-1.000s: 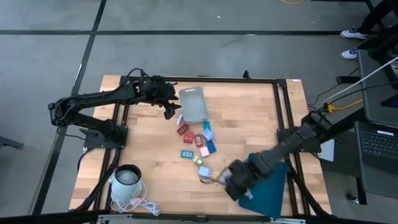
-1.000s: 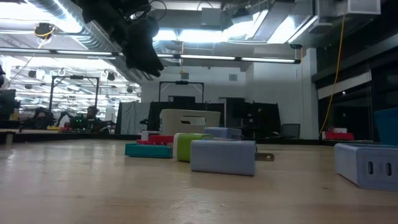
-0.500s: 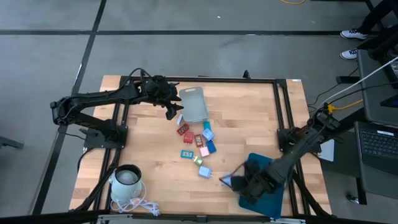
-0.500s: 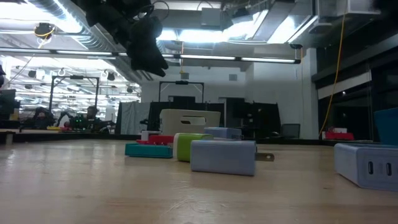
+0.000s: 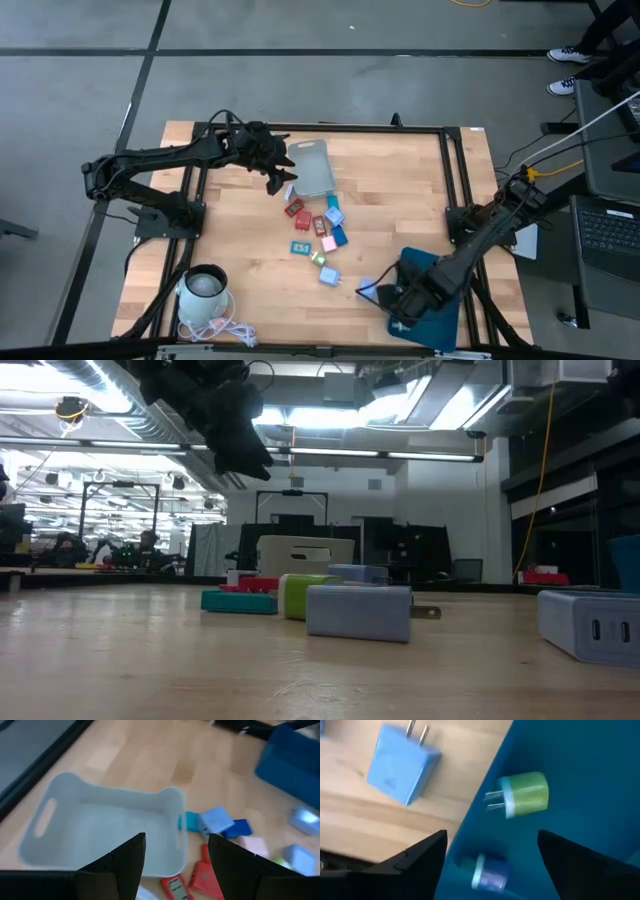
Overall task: Pick & Place Office items
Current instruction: Put the green charger adapter into the blue bin
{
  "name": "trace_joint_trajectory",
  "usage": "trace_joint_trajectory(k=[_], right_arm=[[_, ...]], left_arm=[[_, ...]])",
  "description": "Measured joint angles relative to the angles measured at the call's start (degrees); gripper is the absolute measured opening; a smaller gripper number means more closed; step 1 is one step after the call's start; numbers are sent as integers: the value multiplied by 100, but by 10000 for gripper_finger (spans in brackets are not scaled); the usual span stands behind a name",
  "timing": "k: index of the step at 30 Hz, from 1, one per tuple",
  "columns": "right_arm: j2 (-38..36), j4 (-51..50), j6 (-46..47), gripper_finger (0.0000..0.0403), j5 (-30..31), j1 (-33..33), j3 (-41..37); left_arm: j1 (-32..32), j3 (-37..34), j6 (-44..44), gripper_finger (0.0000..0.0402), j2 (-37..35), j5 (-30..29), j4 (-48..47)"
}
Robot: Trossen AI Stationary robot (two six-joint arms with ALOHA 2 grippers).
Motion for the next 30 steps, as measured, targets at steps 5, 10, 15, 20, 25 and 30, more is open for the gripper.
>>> trace_joint_trajectory(k=[5, 10, 15, 20, 25, 30], right_arm=[[-48, -78, 2, 312, 195, 0, 0], [-87, -330, -15, 298, 386, -58, 0], [-92, -398, -129, 285, 409, -119, 0], [-131, -396, -143, 276, 409, -209, 0], [-392, -407, 36, 274, 731, -299, 2], [-991, -560, 407, 274, 2033, -368, 4]], left_arm=[[-283, 0, 821, 212, 0, 432, -95], [-706, 5, 1262, 212, 217, 859, -74], [-1224, 147, 1357, 212, 834, 1226, -24], [-1380, 284, 1844, 212, 1381, 1362, 180], [-1660, 343, 2467, 212, 1896, 1404, 212], [-2049, 343, 2629, 212, 2211, 1368, 458]])
